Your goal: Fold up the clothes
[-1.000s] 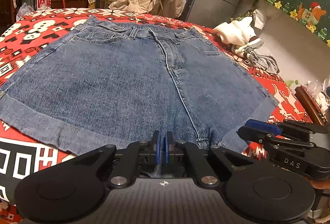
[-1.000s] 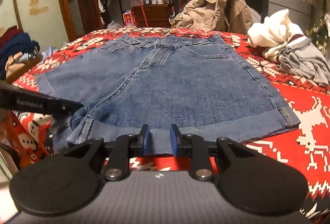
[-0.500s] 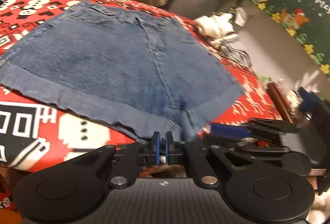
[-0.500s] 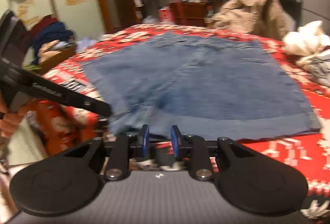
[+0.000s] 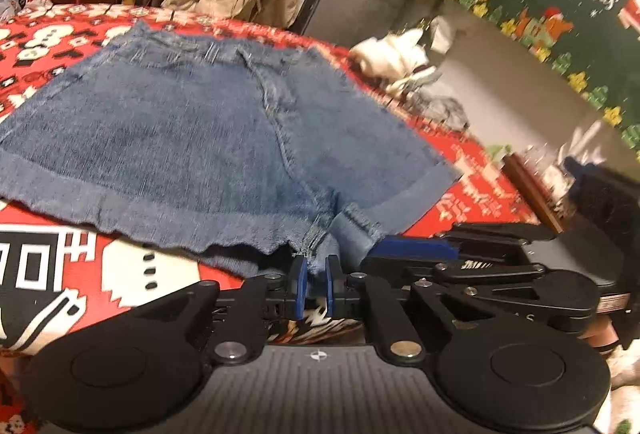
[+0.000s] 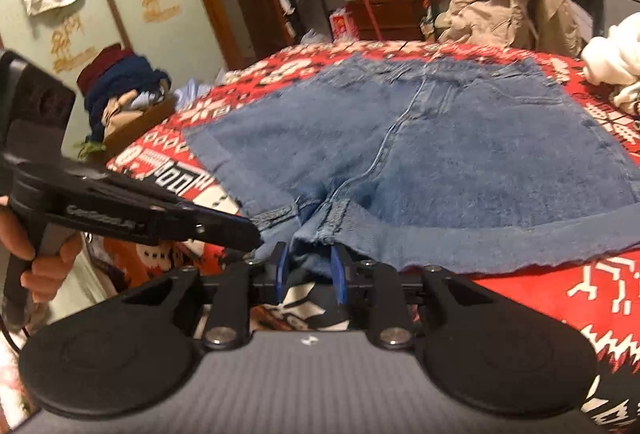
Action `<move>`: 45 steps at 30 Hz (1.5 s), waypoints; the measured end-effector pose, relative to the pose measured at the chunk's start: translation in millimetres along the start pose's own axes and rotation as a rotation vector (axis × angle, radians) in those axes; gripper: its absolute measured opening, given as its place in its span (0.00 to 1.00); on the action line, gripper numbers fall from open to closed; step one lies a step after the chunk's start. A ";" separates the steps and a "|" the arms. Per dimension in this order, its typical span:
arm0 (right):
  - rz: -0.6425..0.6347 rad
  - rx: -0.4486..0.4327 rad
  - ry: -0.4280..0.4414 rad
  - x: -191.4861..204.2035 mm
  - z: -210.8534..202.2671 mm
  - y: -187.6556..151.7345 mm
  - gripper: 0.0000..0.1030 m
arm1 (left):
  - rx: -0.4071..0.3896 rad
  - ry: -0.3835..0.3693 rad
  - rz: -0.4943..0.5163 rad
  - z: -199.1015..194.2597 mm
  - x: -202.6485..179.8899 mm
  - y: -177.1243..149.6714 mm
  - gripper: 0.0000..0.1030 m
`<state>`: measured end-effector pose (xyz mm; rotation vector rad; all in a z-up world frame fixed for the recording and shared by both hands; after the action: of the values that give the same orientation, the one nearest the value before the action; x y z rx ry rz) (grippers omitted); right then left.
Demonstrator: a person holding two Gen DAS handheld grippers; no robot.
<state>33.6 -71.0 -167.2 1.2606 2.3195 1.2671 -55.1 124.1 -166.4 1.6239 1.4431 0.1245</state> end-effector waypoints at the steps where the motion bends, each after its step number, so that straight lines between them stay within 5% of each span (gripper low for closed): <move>1: 0.006 -0.008 0.005 -0.6 -0.7 1.2 0.26 | -0.015 -0.014 0.000 -1.5 -0.5 1.2 0.08; 5: 0.008 -0.012 0.005 -1.1 1.6 2.5 0.27 | -0.040 -0.048 0.012 -0.8 -4.3 5.2 0.11; 13: 0.011 -0.033 0.004 0.7 2.2 4.7 0.27 | 0.030 -0.061 0.080 10.7 -13.5 -1.9 0.11; 24: 0.021 -0.019 -0.017 -0.5 9.3 7.1 0.27 | 0.006 0.049 0.167 15.4 -17.5 -0.5 0.07; 26: -0.007 -0.017 -0.025 3.6 9.0 6.4 0.21 | 0.006 0.063 0.200 13.8 -21.7 -1.9 0.05; 28: -0.044 -0.016 -0.032 8.8 8.0 4.9 0.02 | 0.002 0.065 0.230 10.3 -26.2 -3.6 0.02; 38: -0.234 -0.030 -0.053 30.8 -7.6 -3.9 0.01 | 0.028 0.069 0.292 12.5 -35.9 -10.4 0.02; 45: -0.202 0.025 -0.031 27.7 -2.5 -15.0 0.01 | 0.072 0.071 0.294 20.0 -34.6 -15.6 0.03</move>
<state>6.6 -55.1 -171.7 1.0151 2.3776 1.1472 -64.7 82.6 -171.6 1.9016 1.2650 0.3030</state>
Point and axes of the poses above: each gripper's, at about its wrist camera, not at the fingertips, and z roughly the way its jaws point, x to its left, y to its top, the point moved 4 cm from there along z, roughly the way its jaws point, and after that the axes turned 6 degrees about -y, right-handed, at the moved point
